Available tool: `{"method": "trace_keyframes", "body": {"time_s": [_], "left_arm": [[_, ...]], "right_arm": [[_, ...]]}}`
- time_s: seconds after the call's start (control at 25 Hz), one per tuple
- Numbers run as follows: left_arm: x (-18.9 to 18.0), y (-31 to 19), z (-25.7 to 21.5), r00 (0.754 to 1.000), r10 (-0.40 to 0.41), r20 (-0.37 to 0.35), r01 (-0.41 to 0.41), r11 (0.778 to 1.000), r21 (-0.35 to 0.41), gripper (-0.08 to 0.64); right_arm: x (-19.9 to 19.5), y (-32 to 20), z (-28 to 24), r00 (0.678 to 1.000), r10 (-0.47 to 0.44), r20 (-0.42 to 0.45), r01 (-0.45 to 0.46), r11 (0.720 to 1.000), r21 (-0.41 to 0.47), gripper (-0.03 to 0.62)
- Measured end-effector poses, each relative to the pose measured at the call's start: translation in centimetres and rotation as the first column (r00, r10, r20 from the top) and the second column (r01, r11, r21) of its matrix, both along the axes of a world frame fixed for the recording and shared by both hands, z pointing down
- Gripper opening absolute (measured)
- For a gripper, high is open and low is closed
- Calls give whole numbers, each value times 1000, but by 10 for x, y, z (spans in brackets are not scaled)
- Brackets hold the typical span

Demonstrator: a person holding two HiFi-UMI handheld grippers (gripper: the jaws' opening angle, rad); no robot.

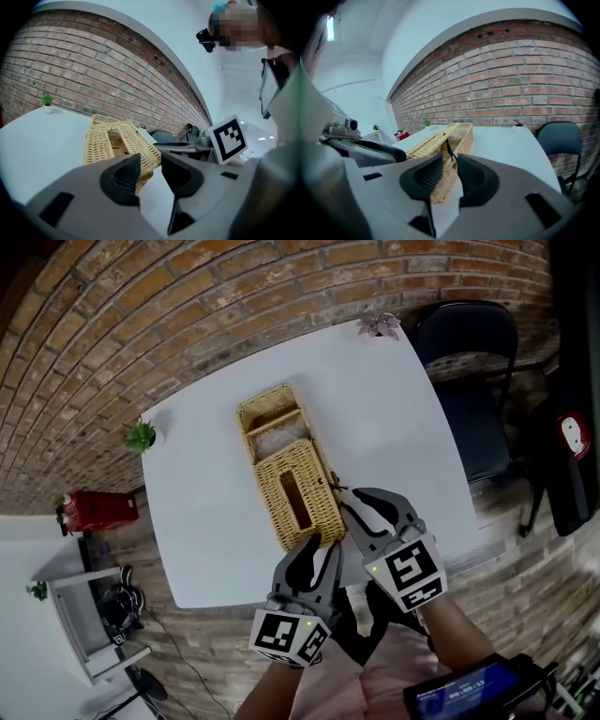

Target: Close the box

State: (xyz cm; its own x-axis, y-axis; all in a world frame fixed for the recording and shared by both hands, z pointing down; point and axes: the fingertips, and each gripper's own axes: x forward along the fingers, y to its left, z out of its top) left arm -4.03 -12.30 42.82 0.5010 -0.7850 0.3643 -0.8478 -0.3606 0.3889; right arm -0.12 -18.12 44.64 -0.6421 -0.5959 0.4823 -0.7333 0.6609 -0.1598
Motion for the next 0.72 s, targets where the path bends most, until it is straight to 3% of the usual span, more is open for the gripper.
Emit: {"method": "trace_keyframes", "body": {"time_s": [0.72], "left_arm": [[8, -1, 14, 999, 34, -6, -34, 999, -29, 143]], "right_arm": [[16, 4, 29, 998, 49, -37, -51, 997, -53, 98]]}}
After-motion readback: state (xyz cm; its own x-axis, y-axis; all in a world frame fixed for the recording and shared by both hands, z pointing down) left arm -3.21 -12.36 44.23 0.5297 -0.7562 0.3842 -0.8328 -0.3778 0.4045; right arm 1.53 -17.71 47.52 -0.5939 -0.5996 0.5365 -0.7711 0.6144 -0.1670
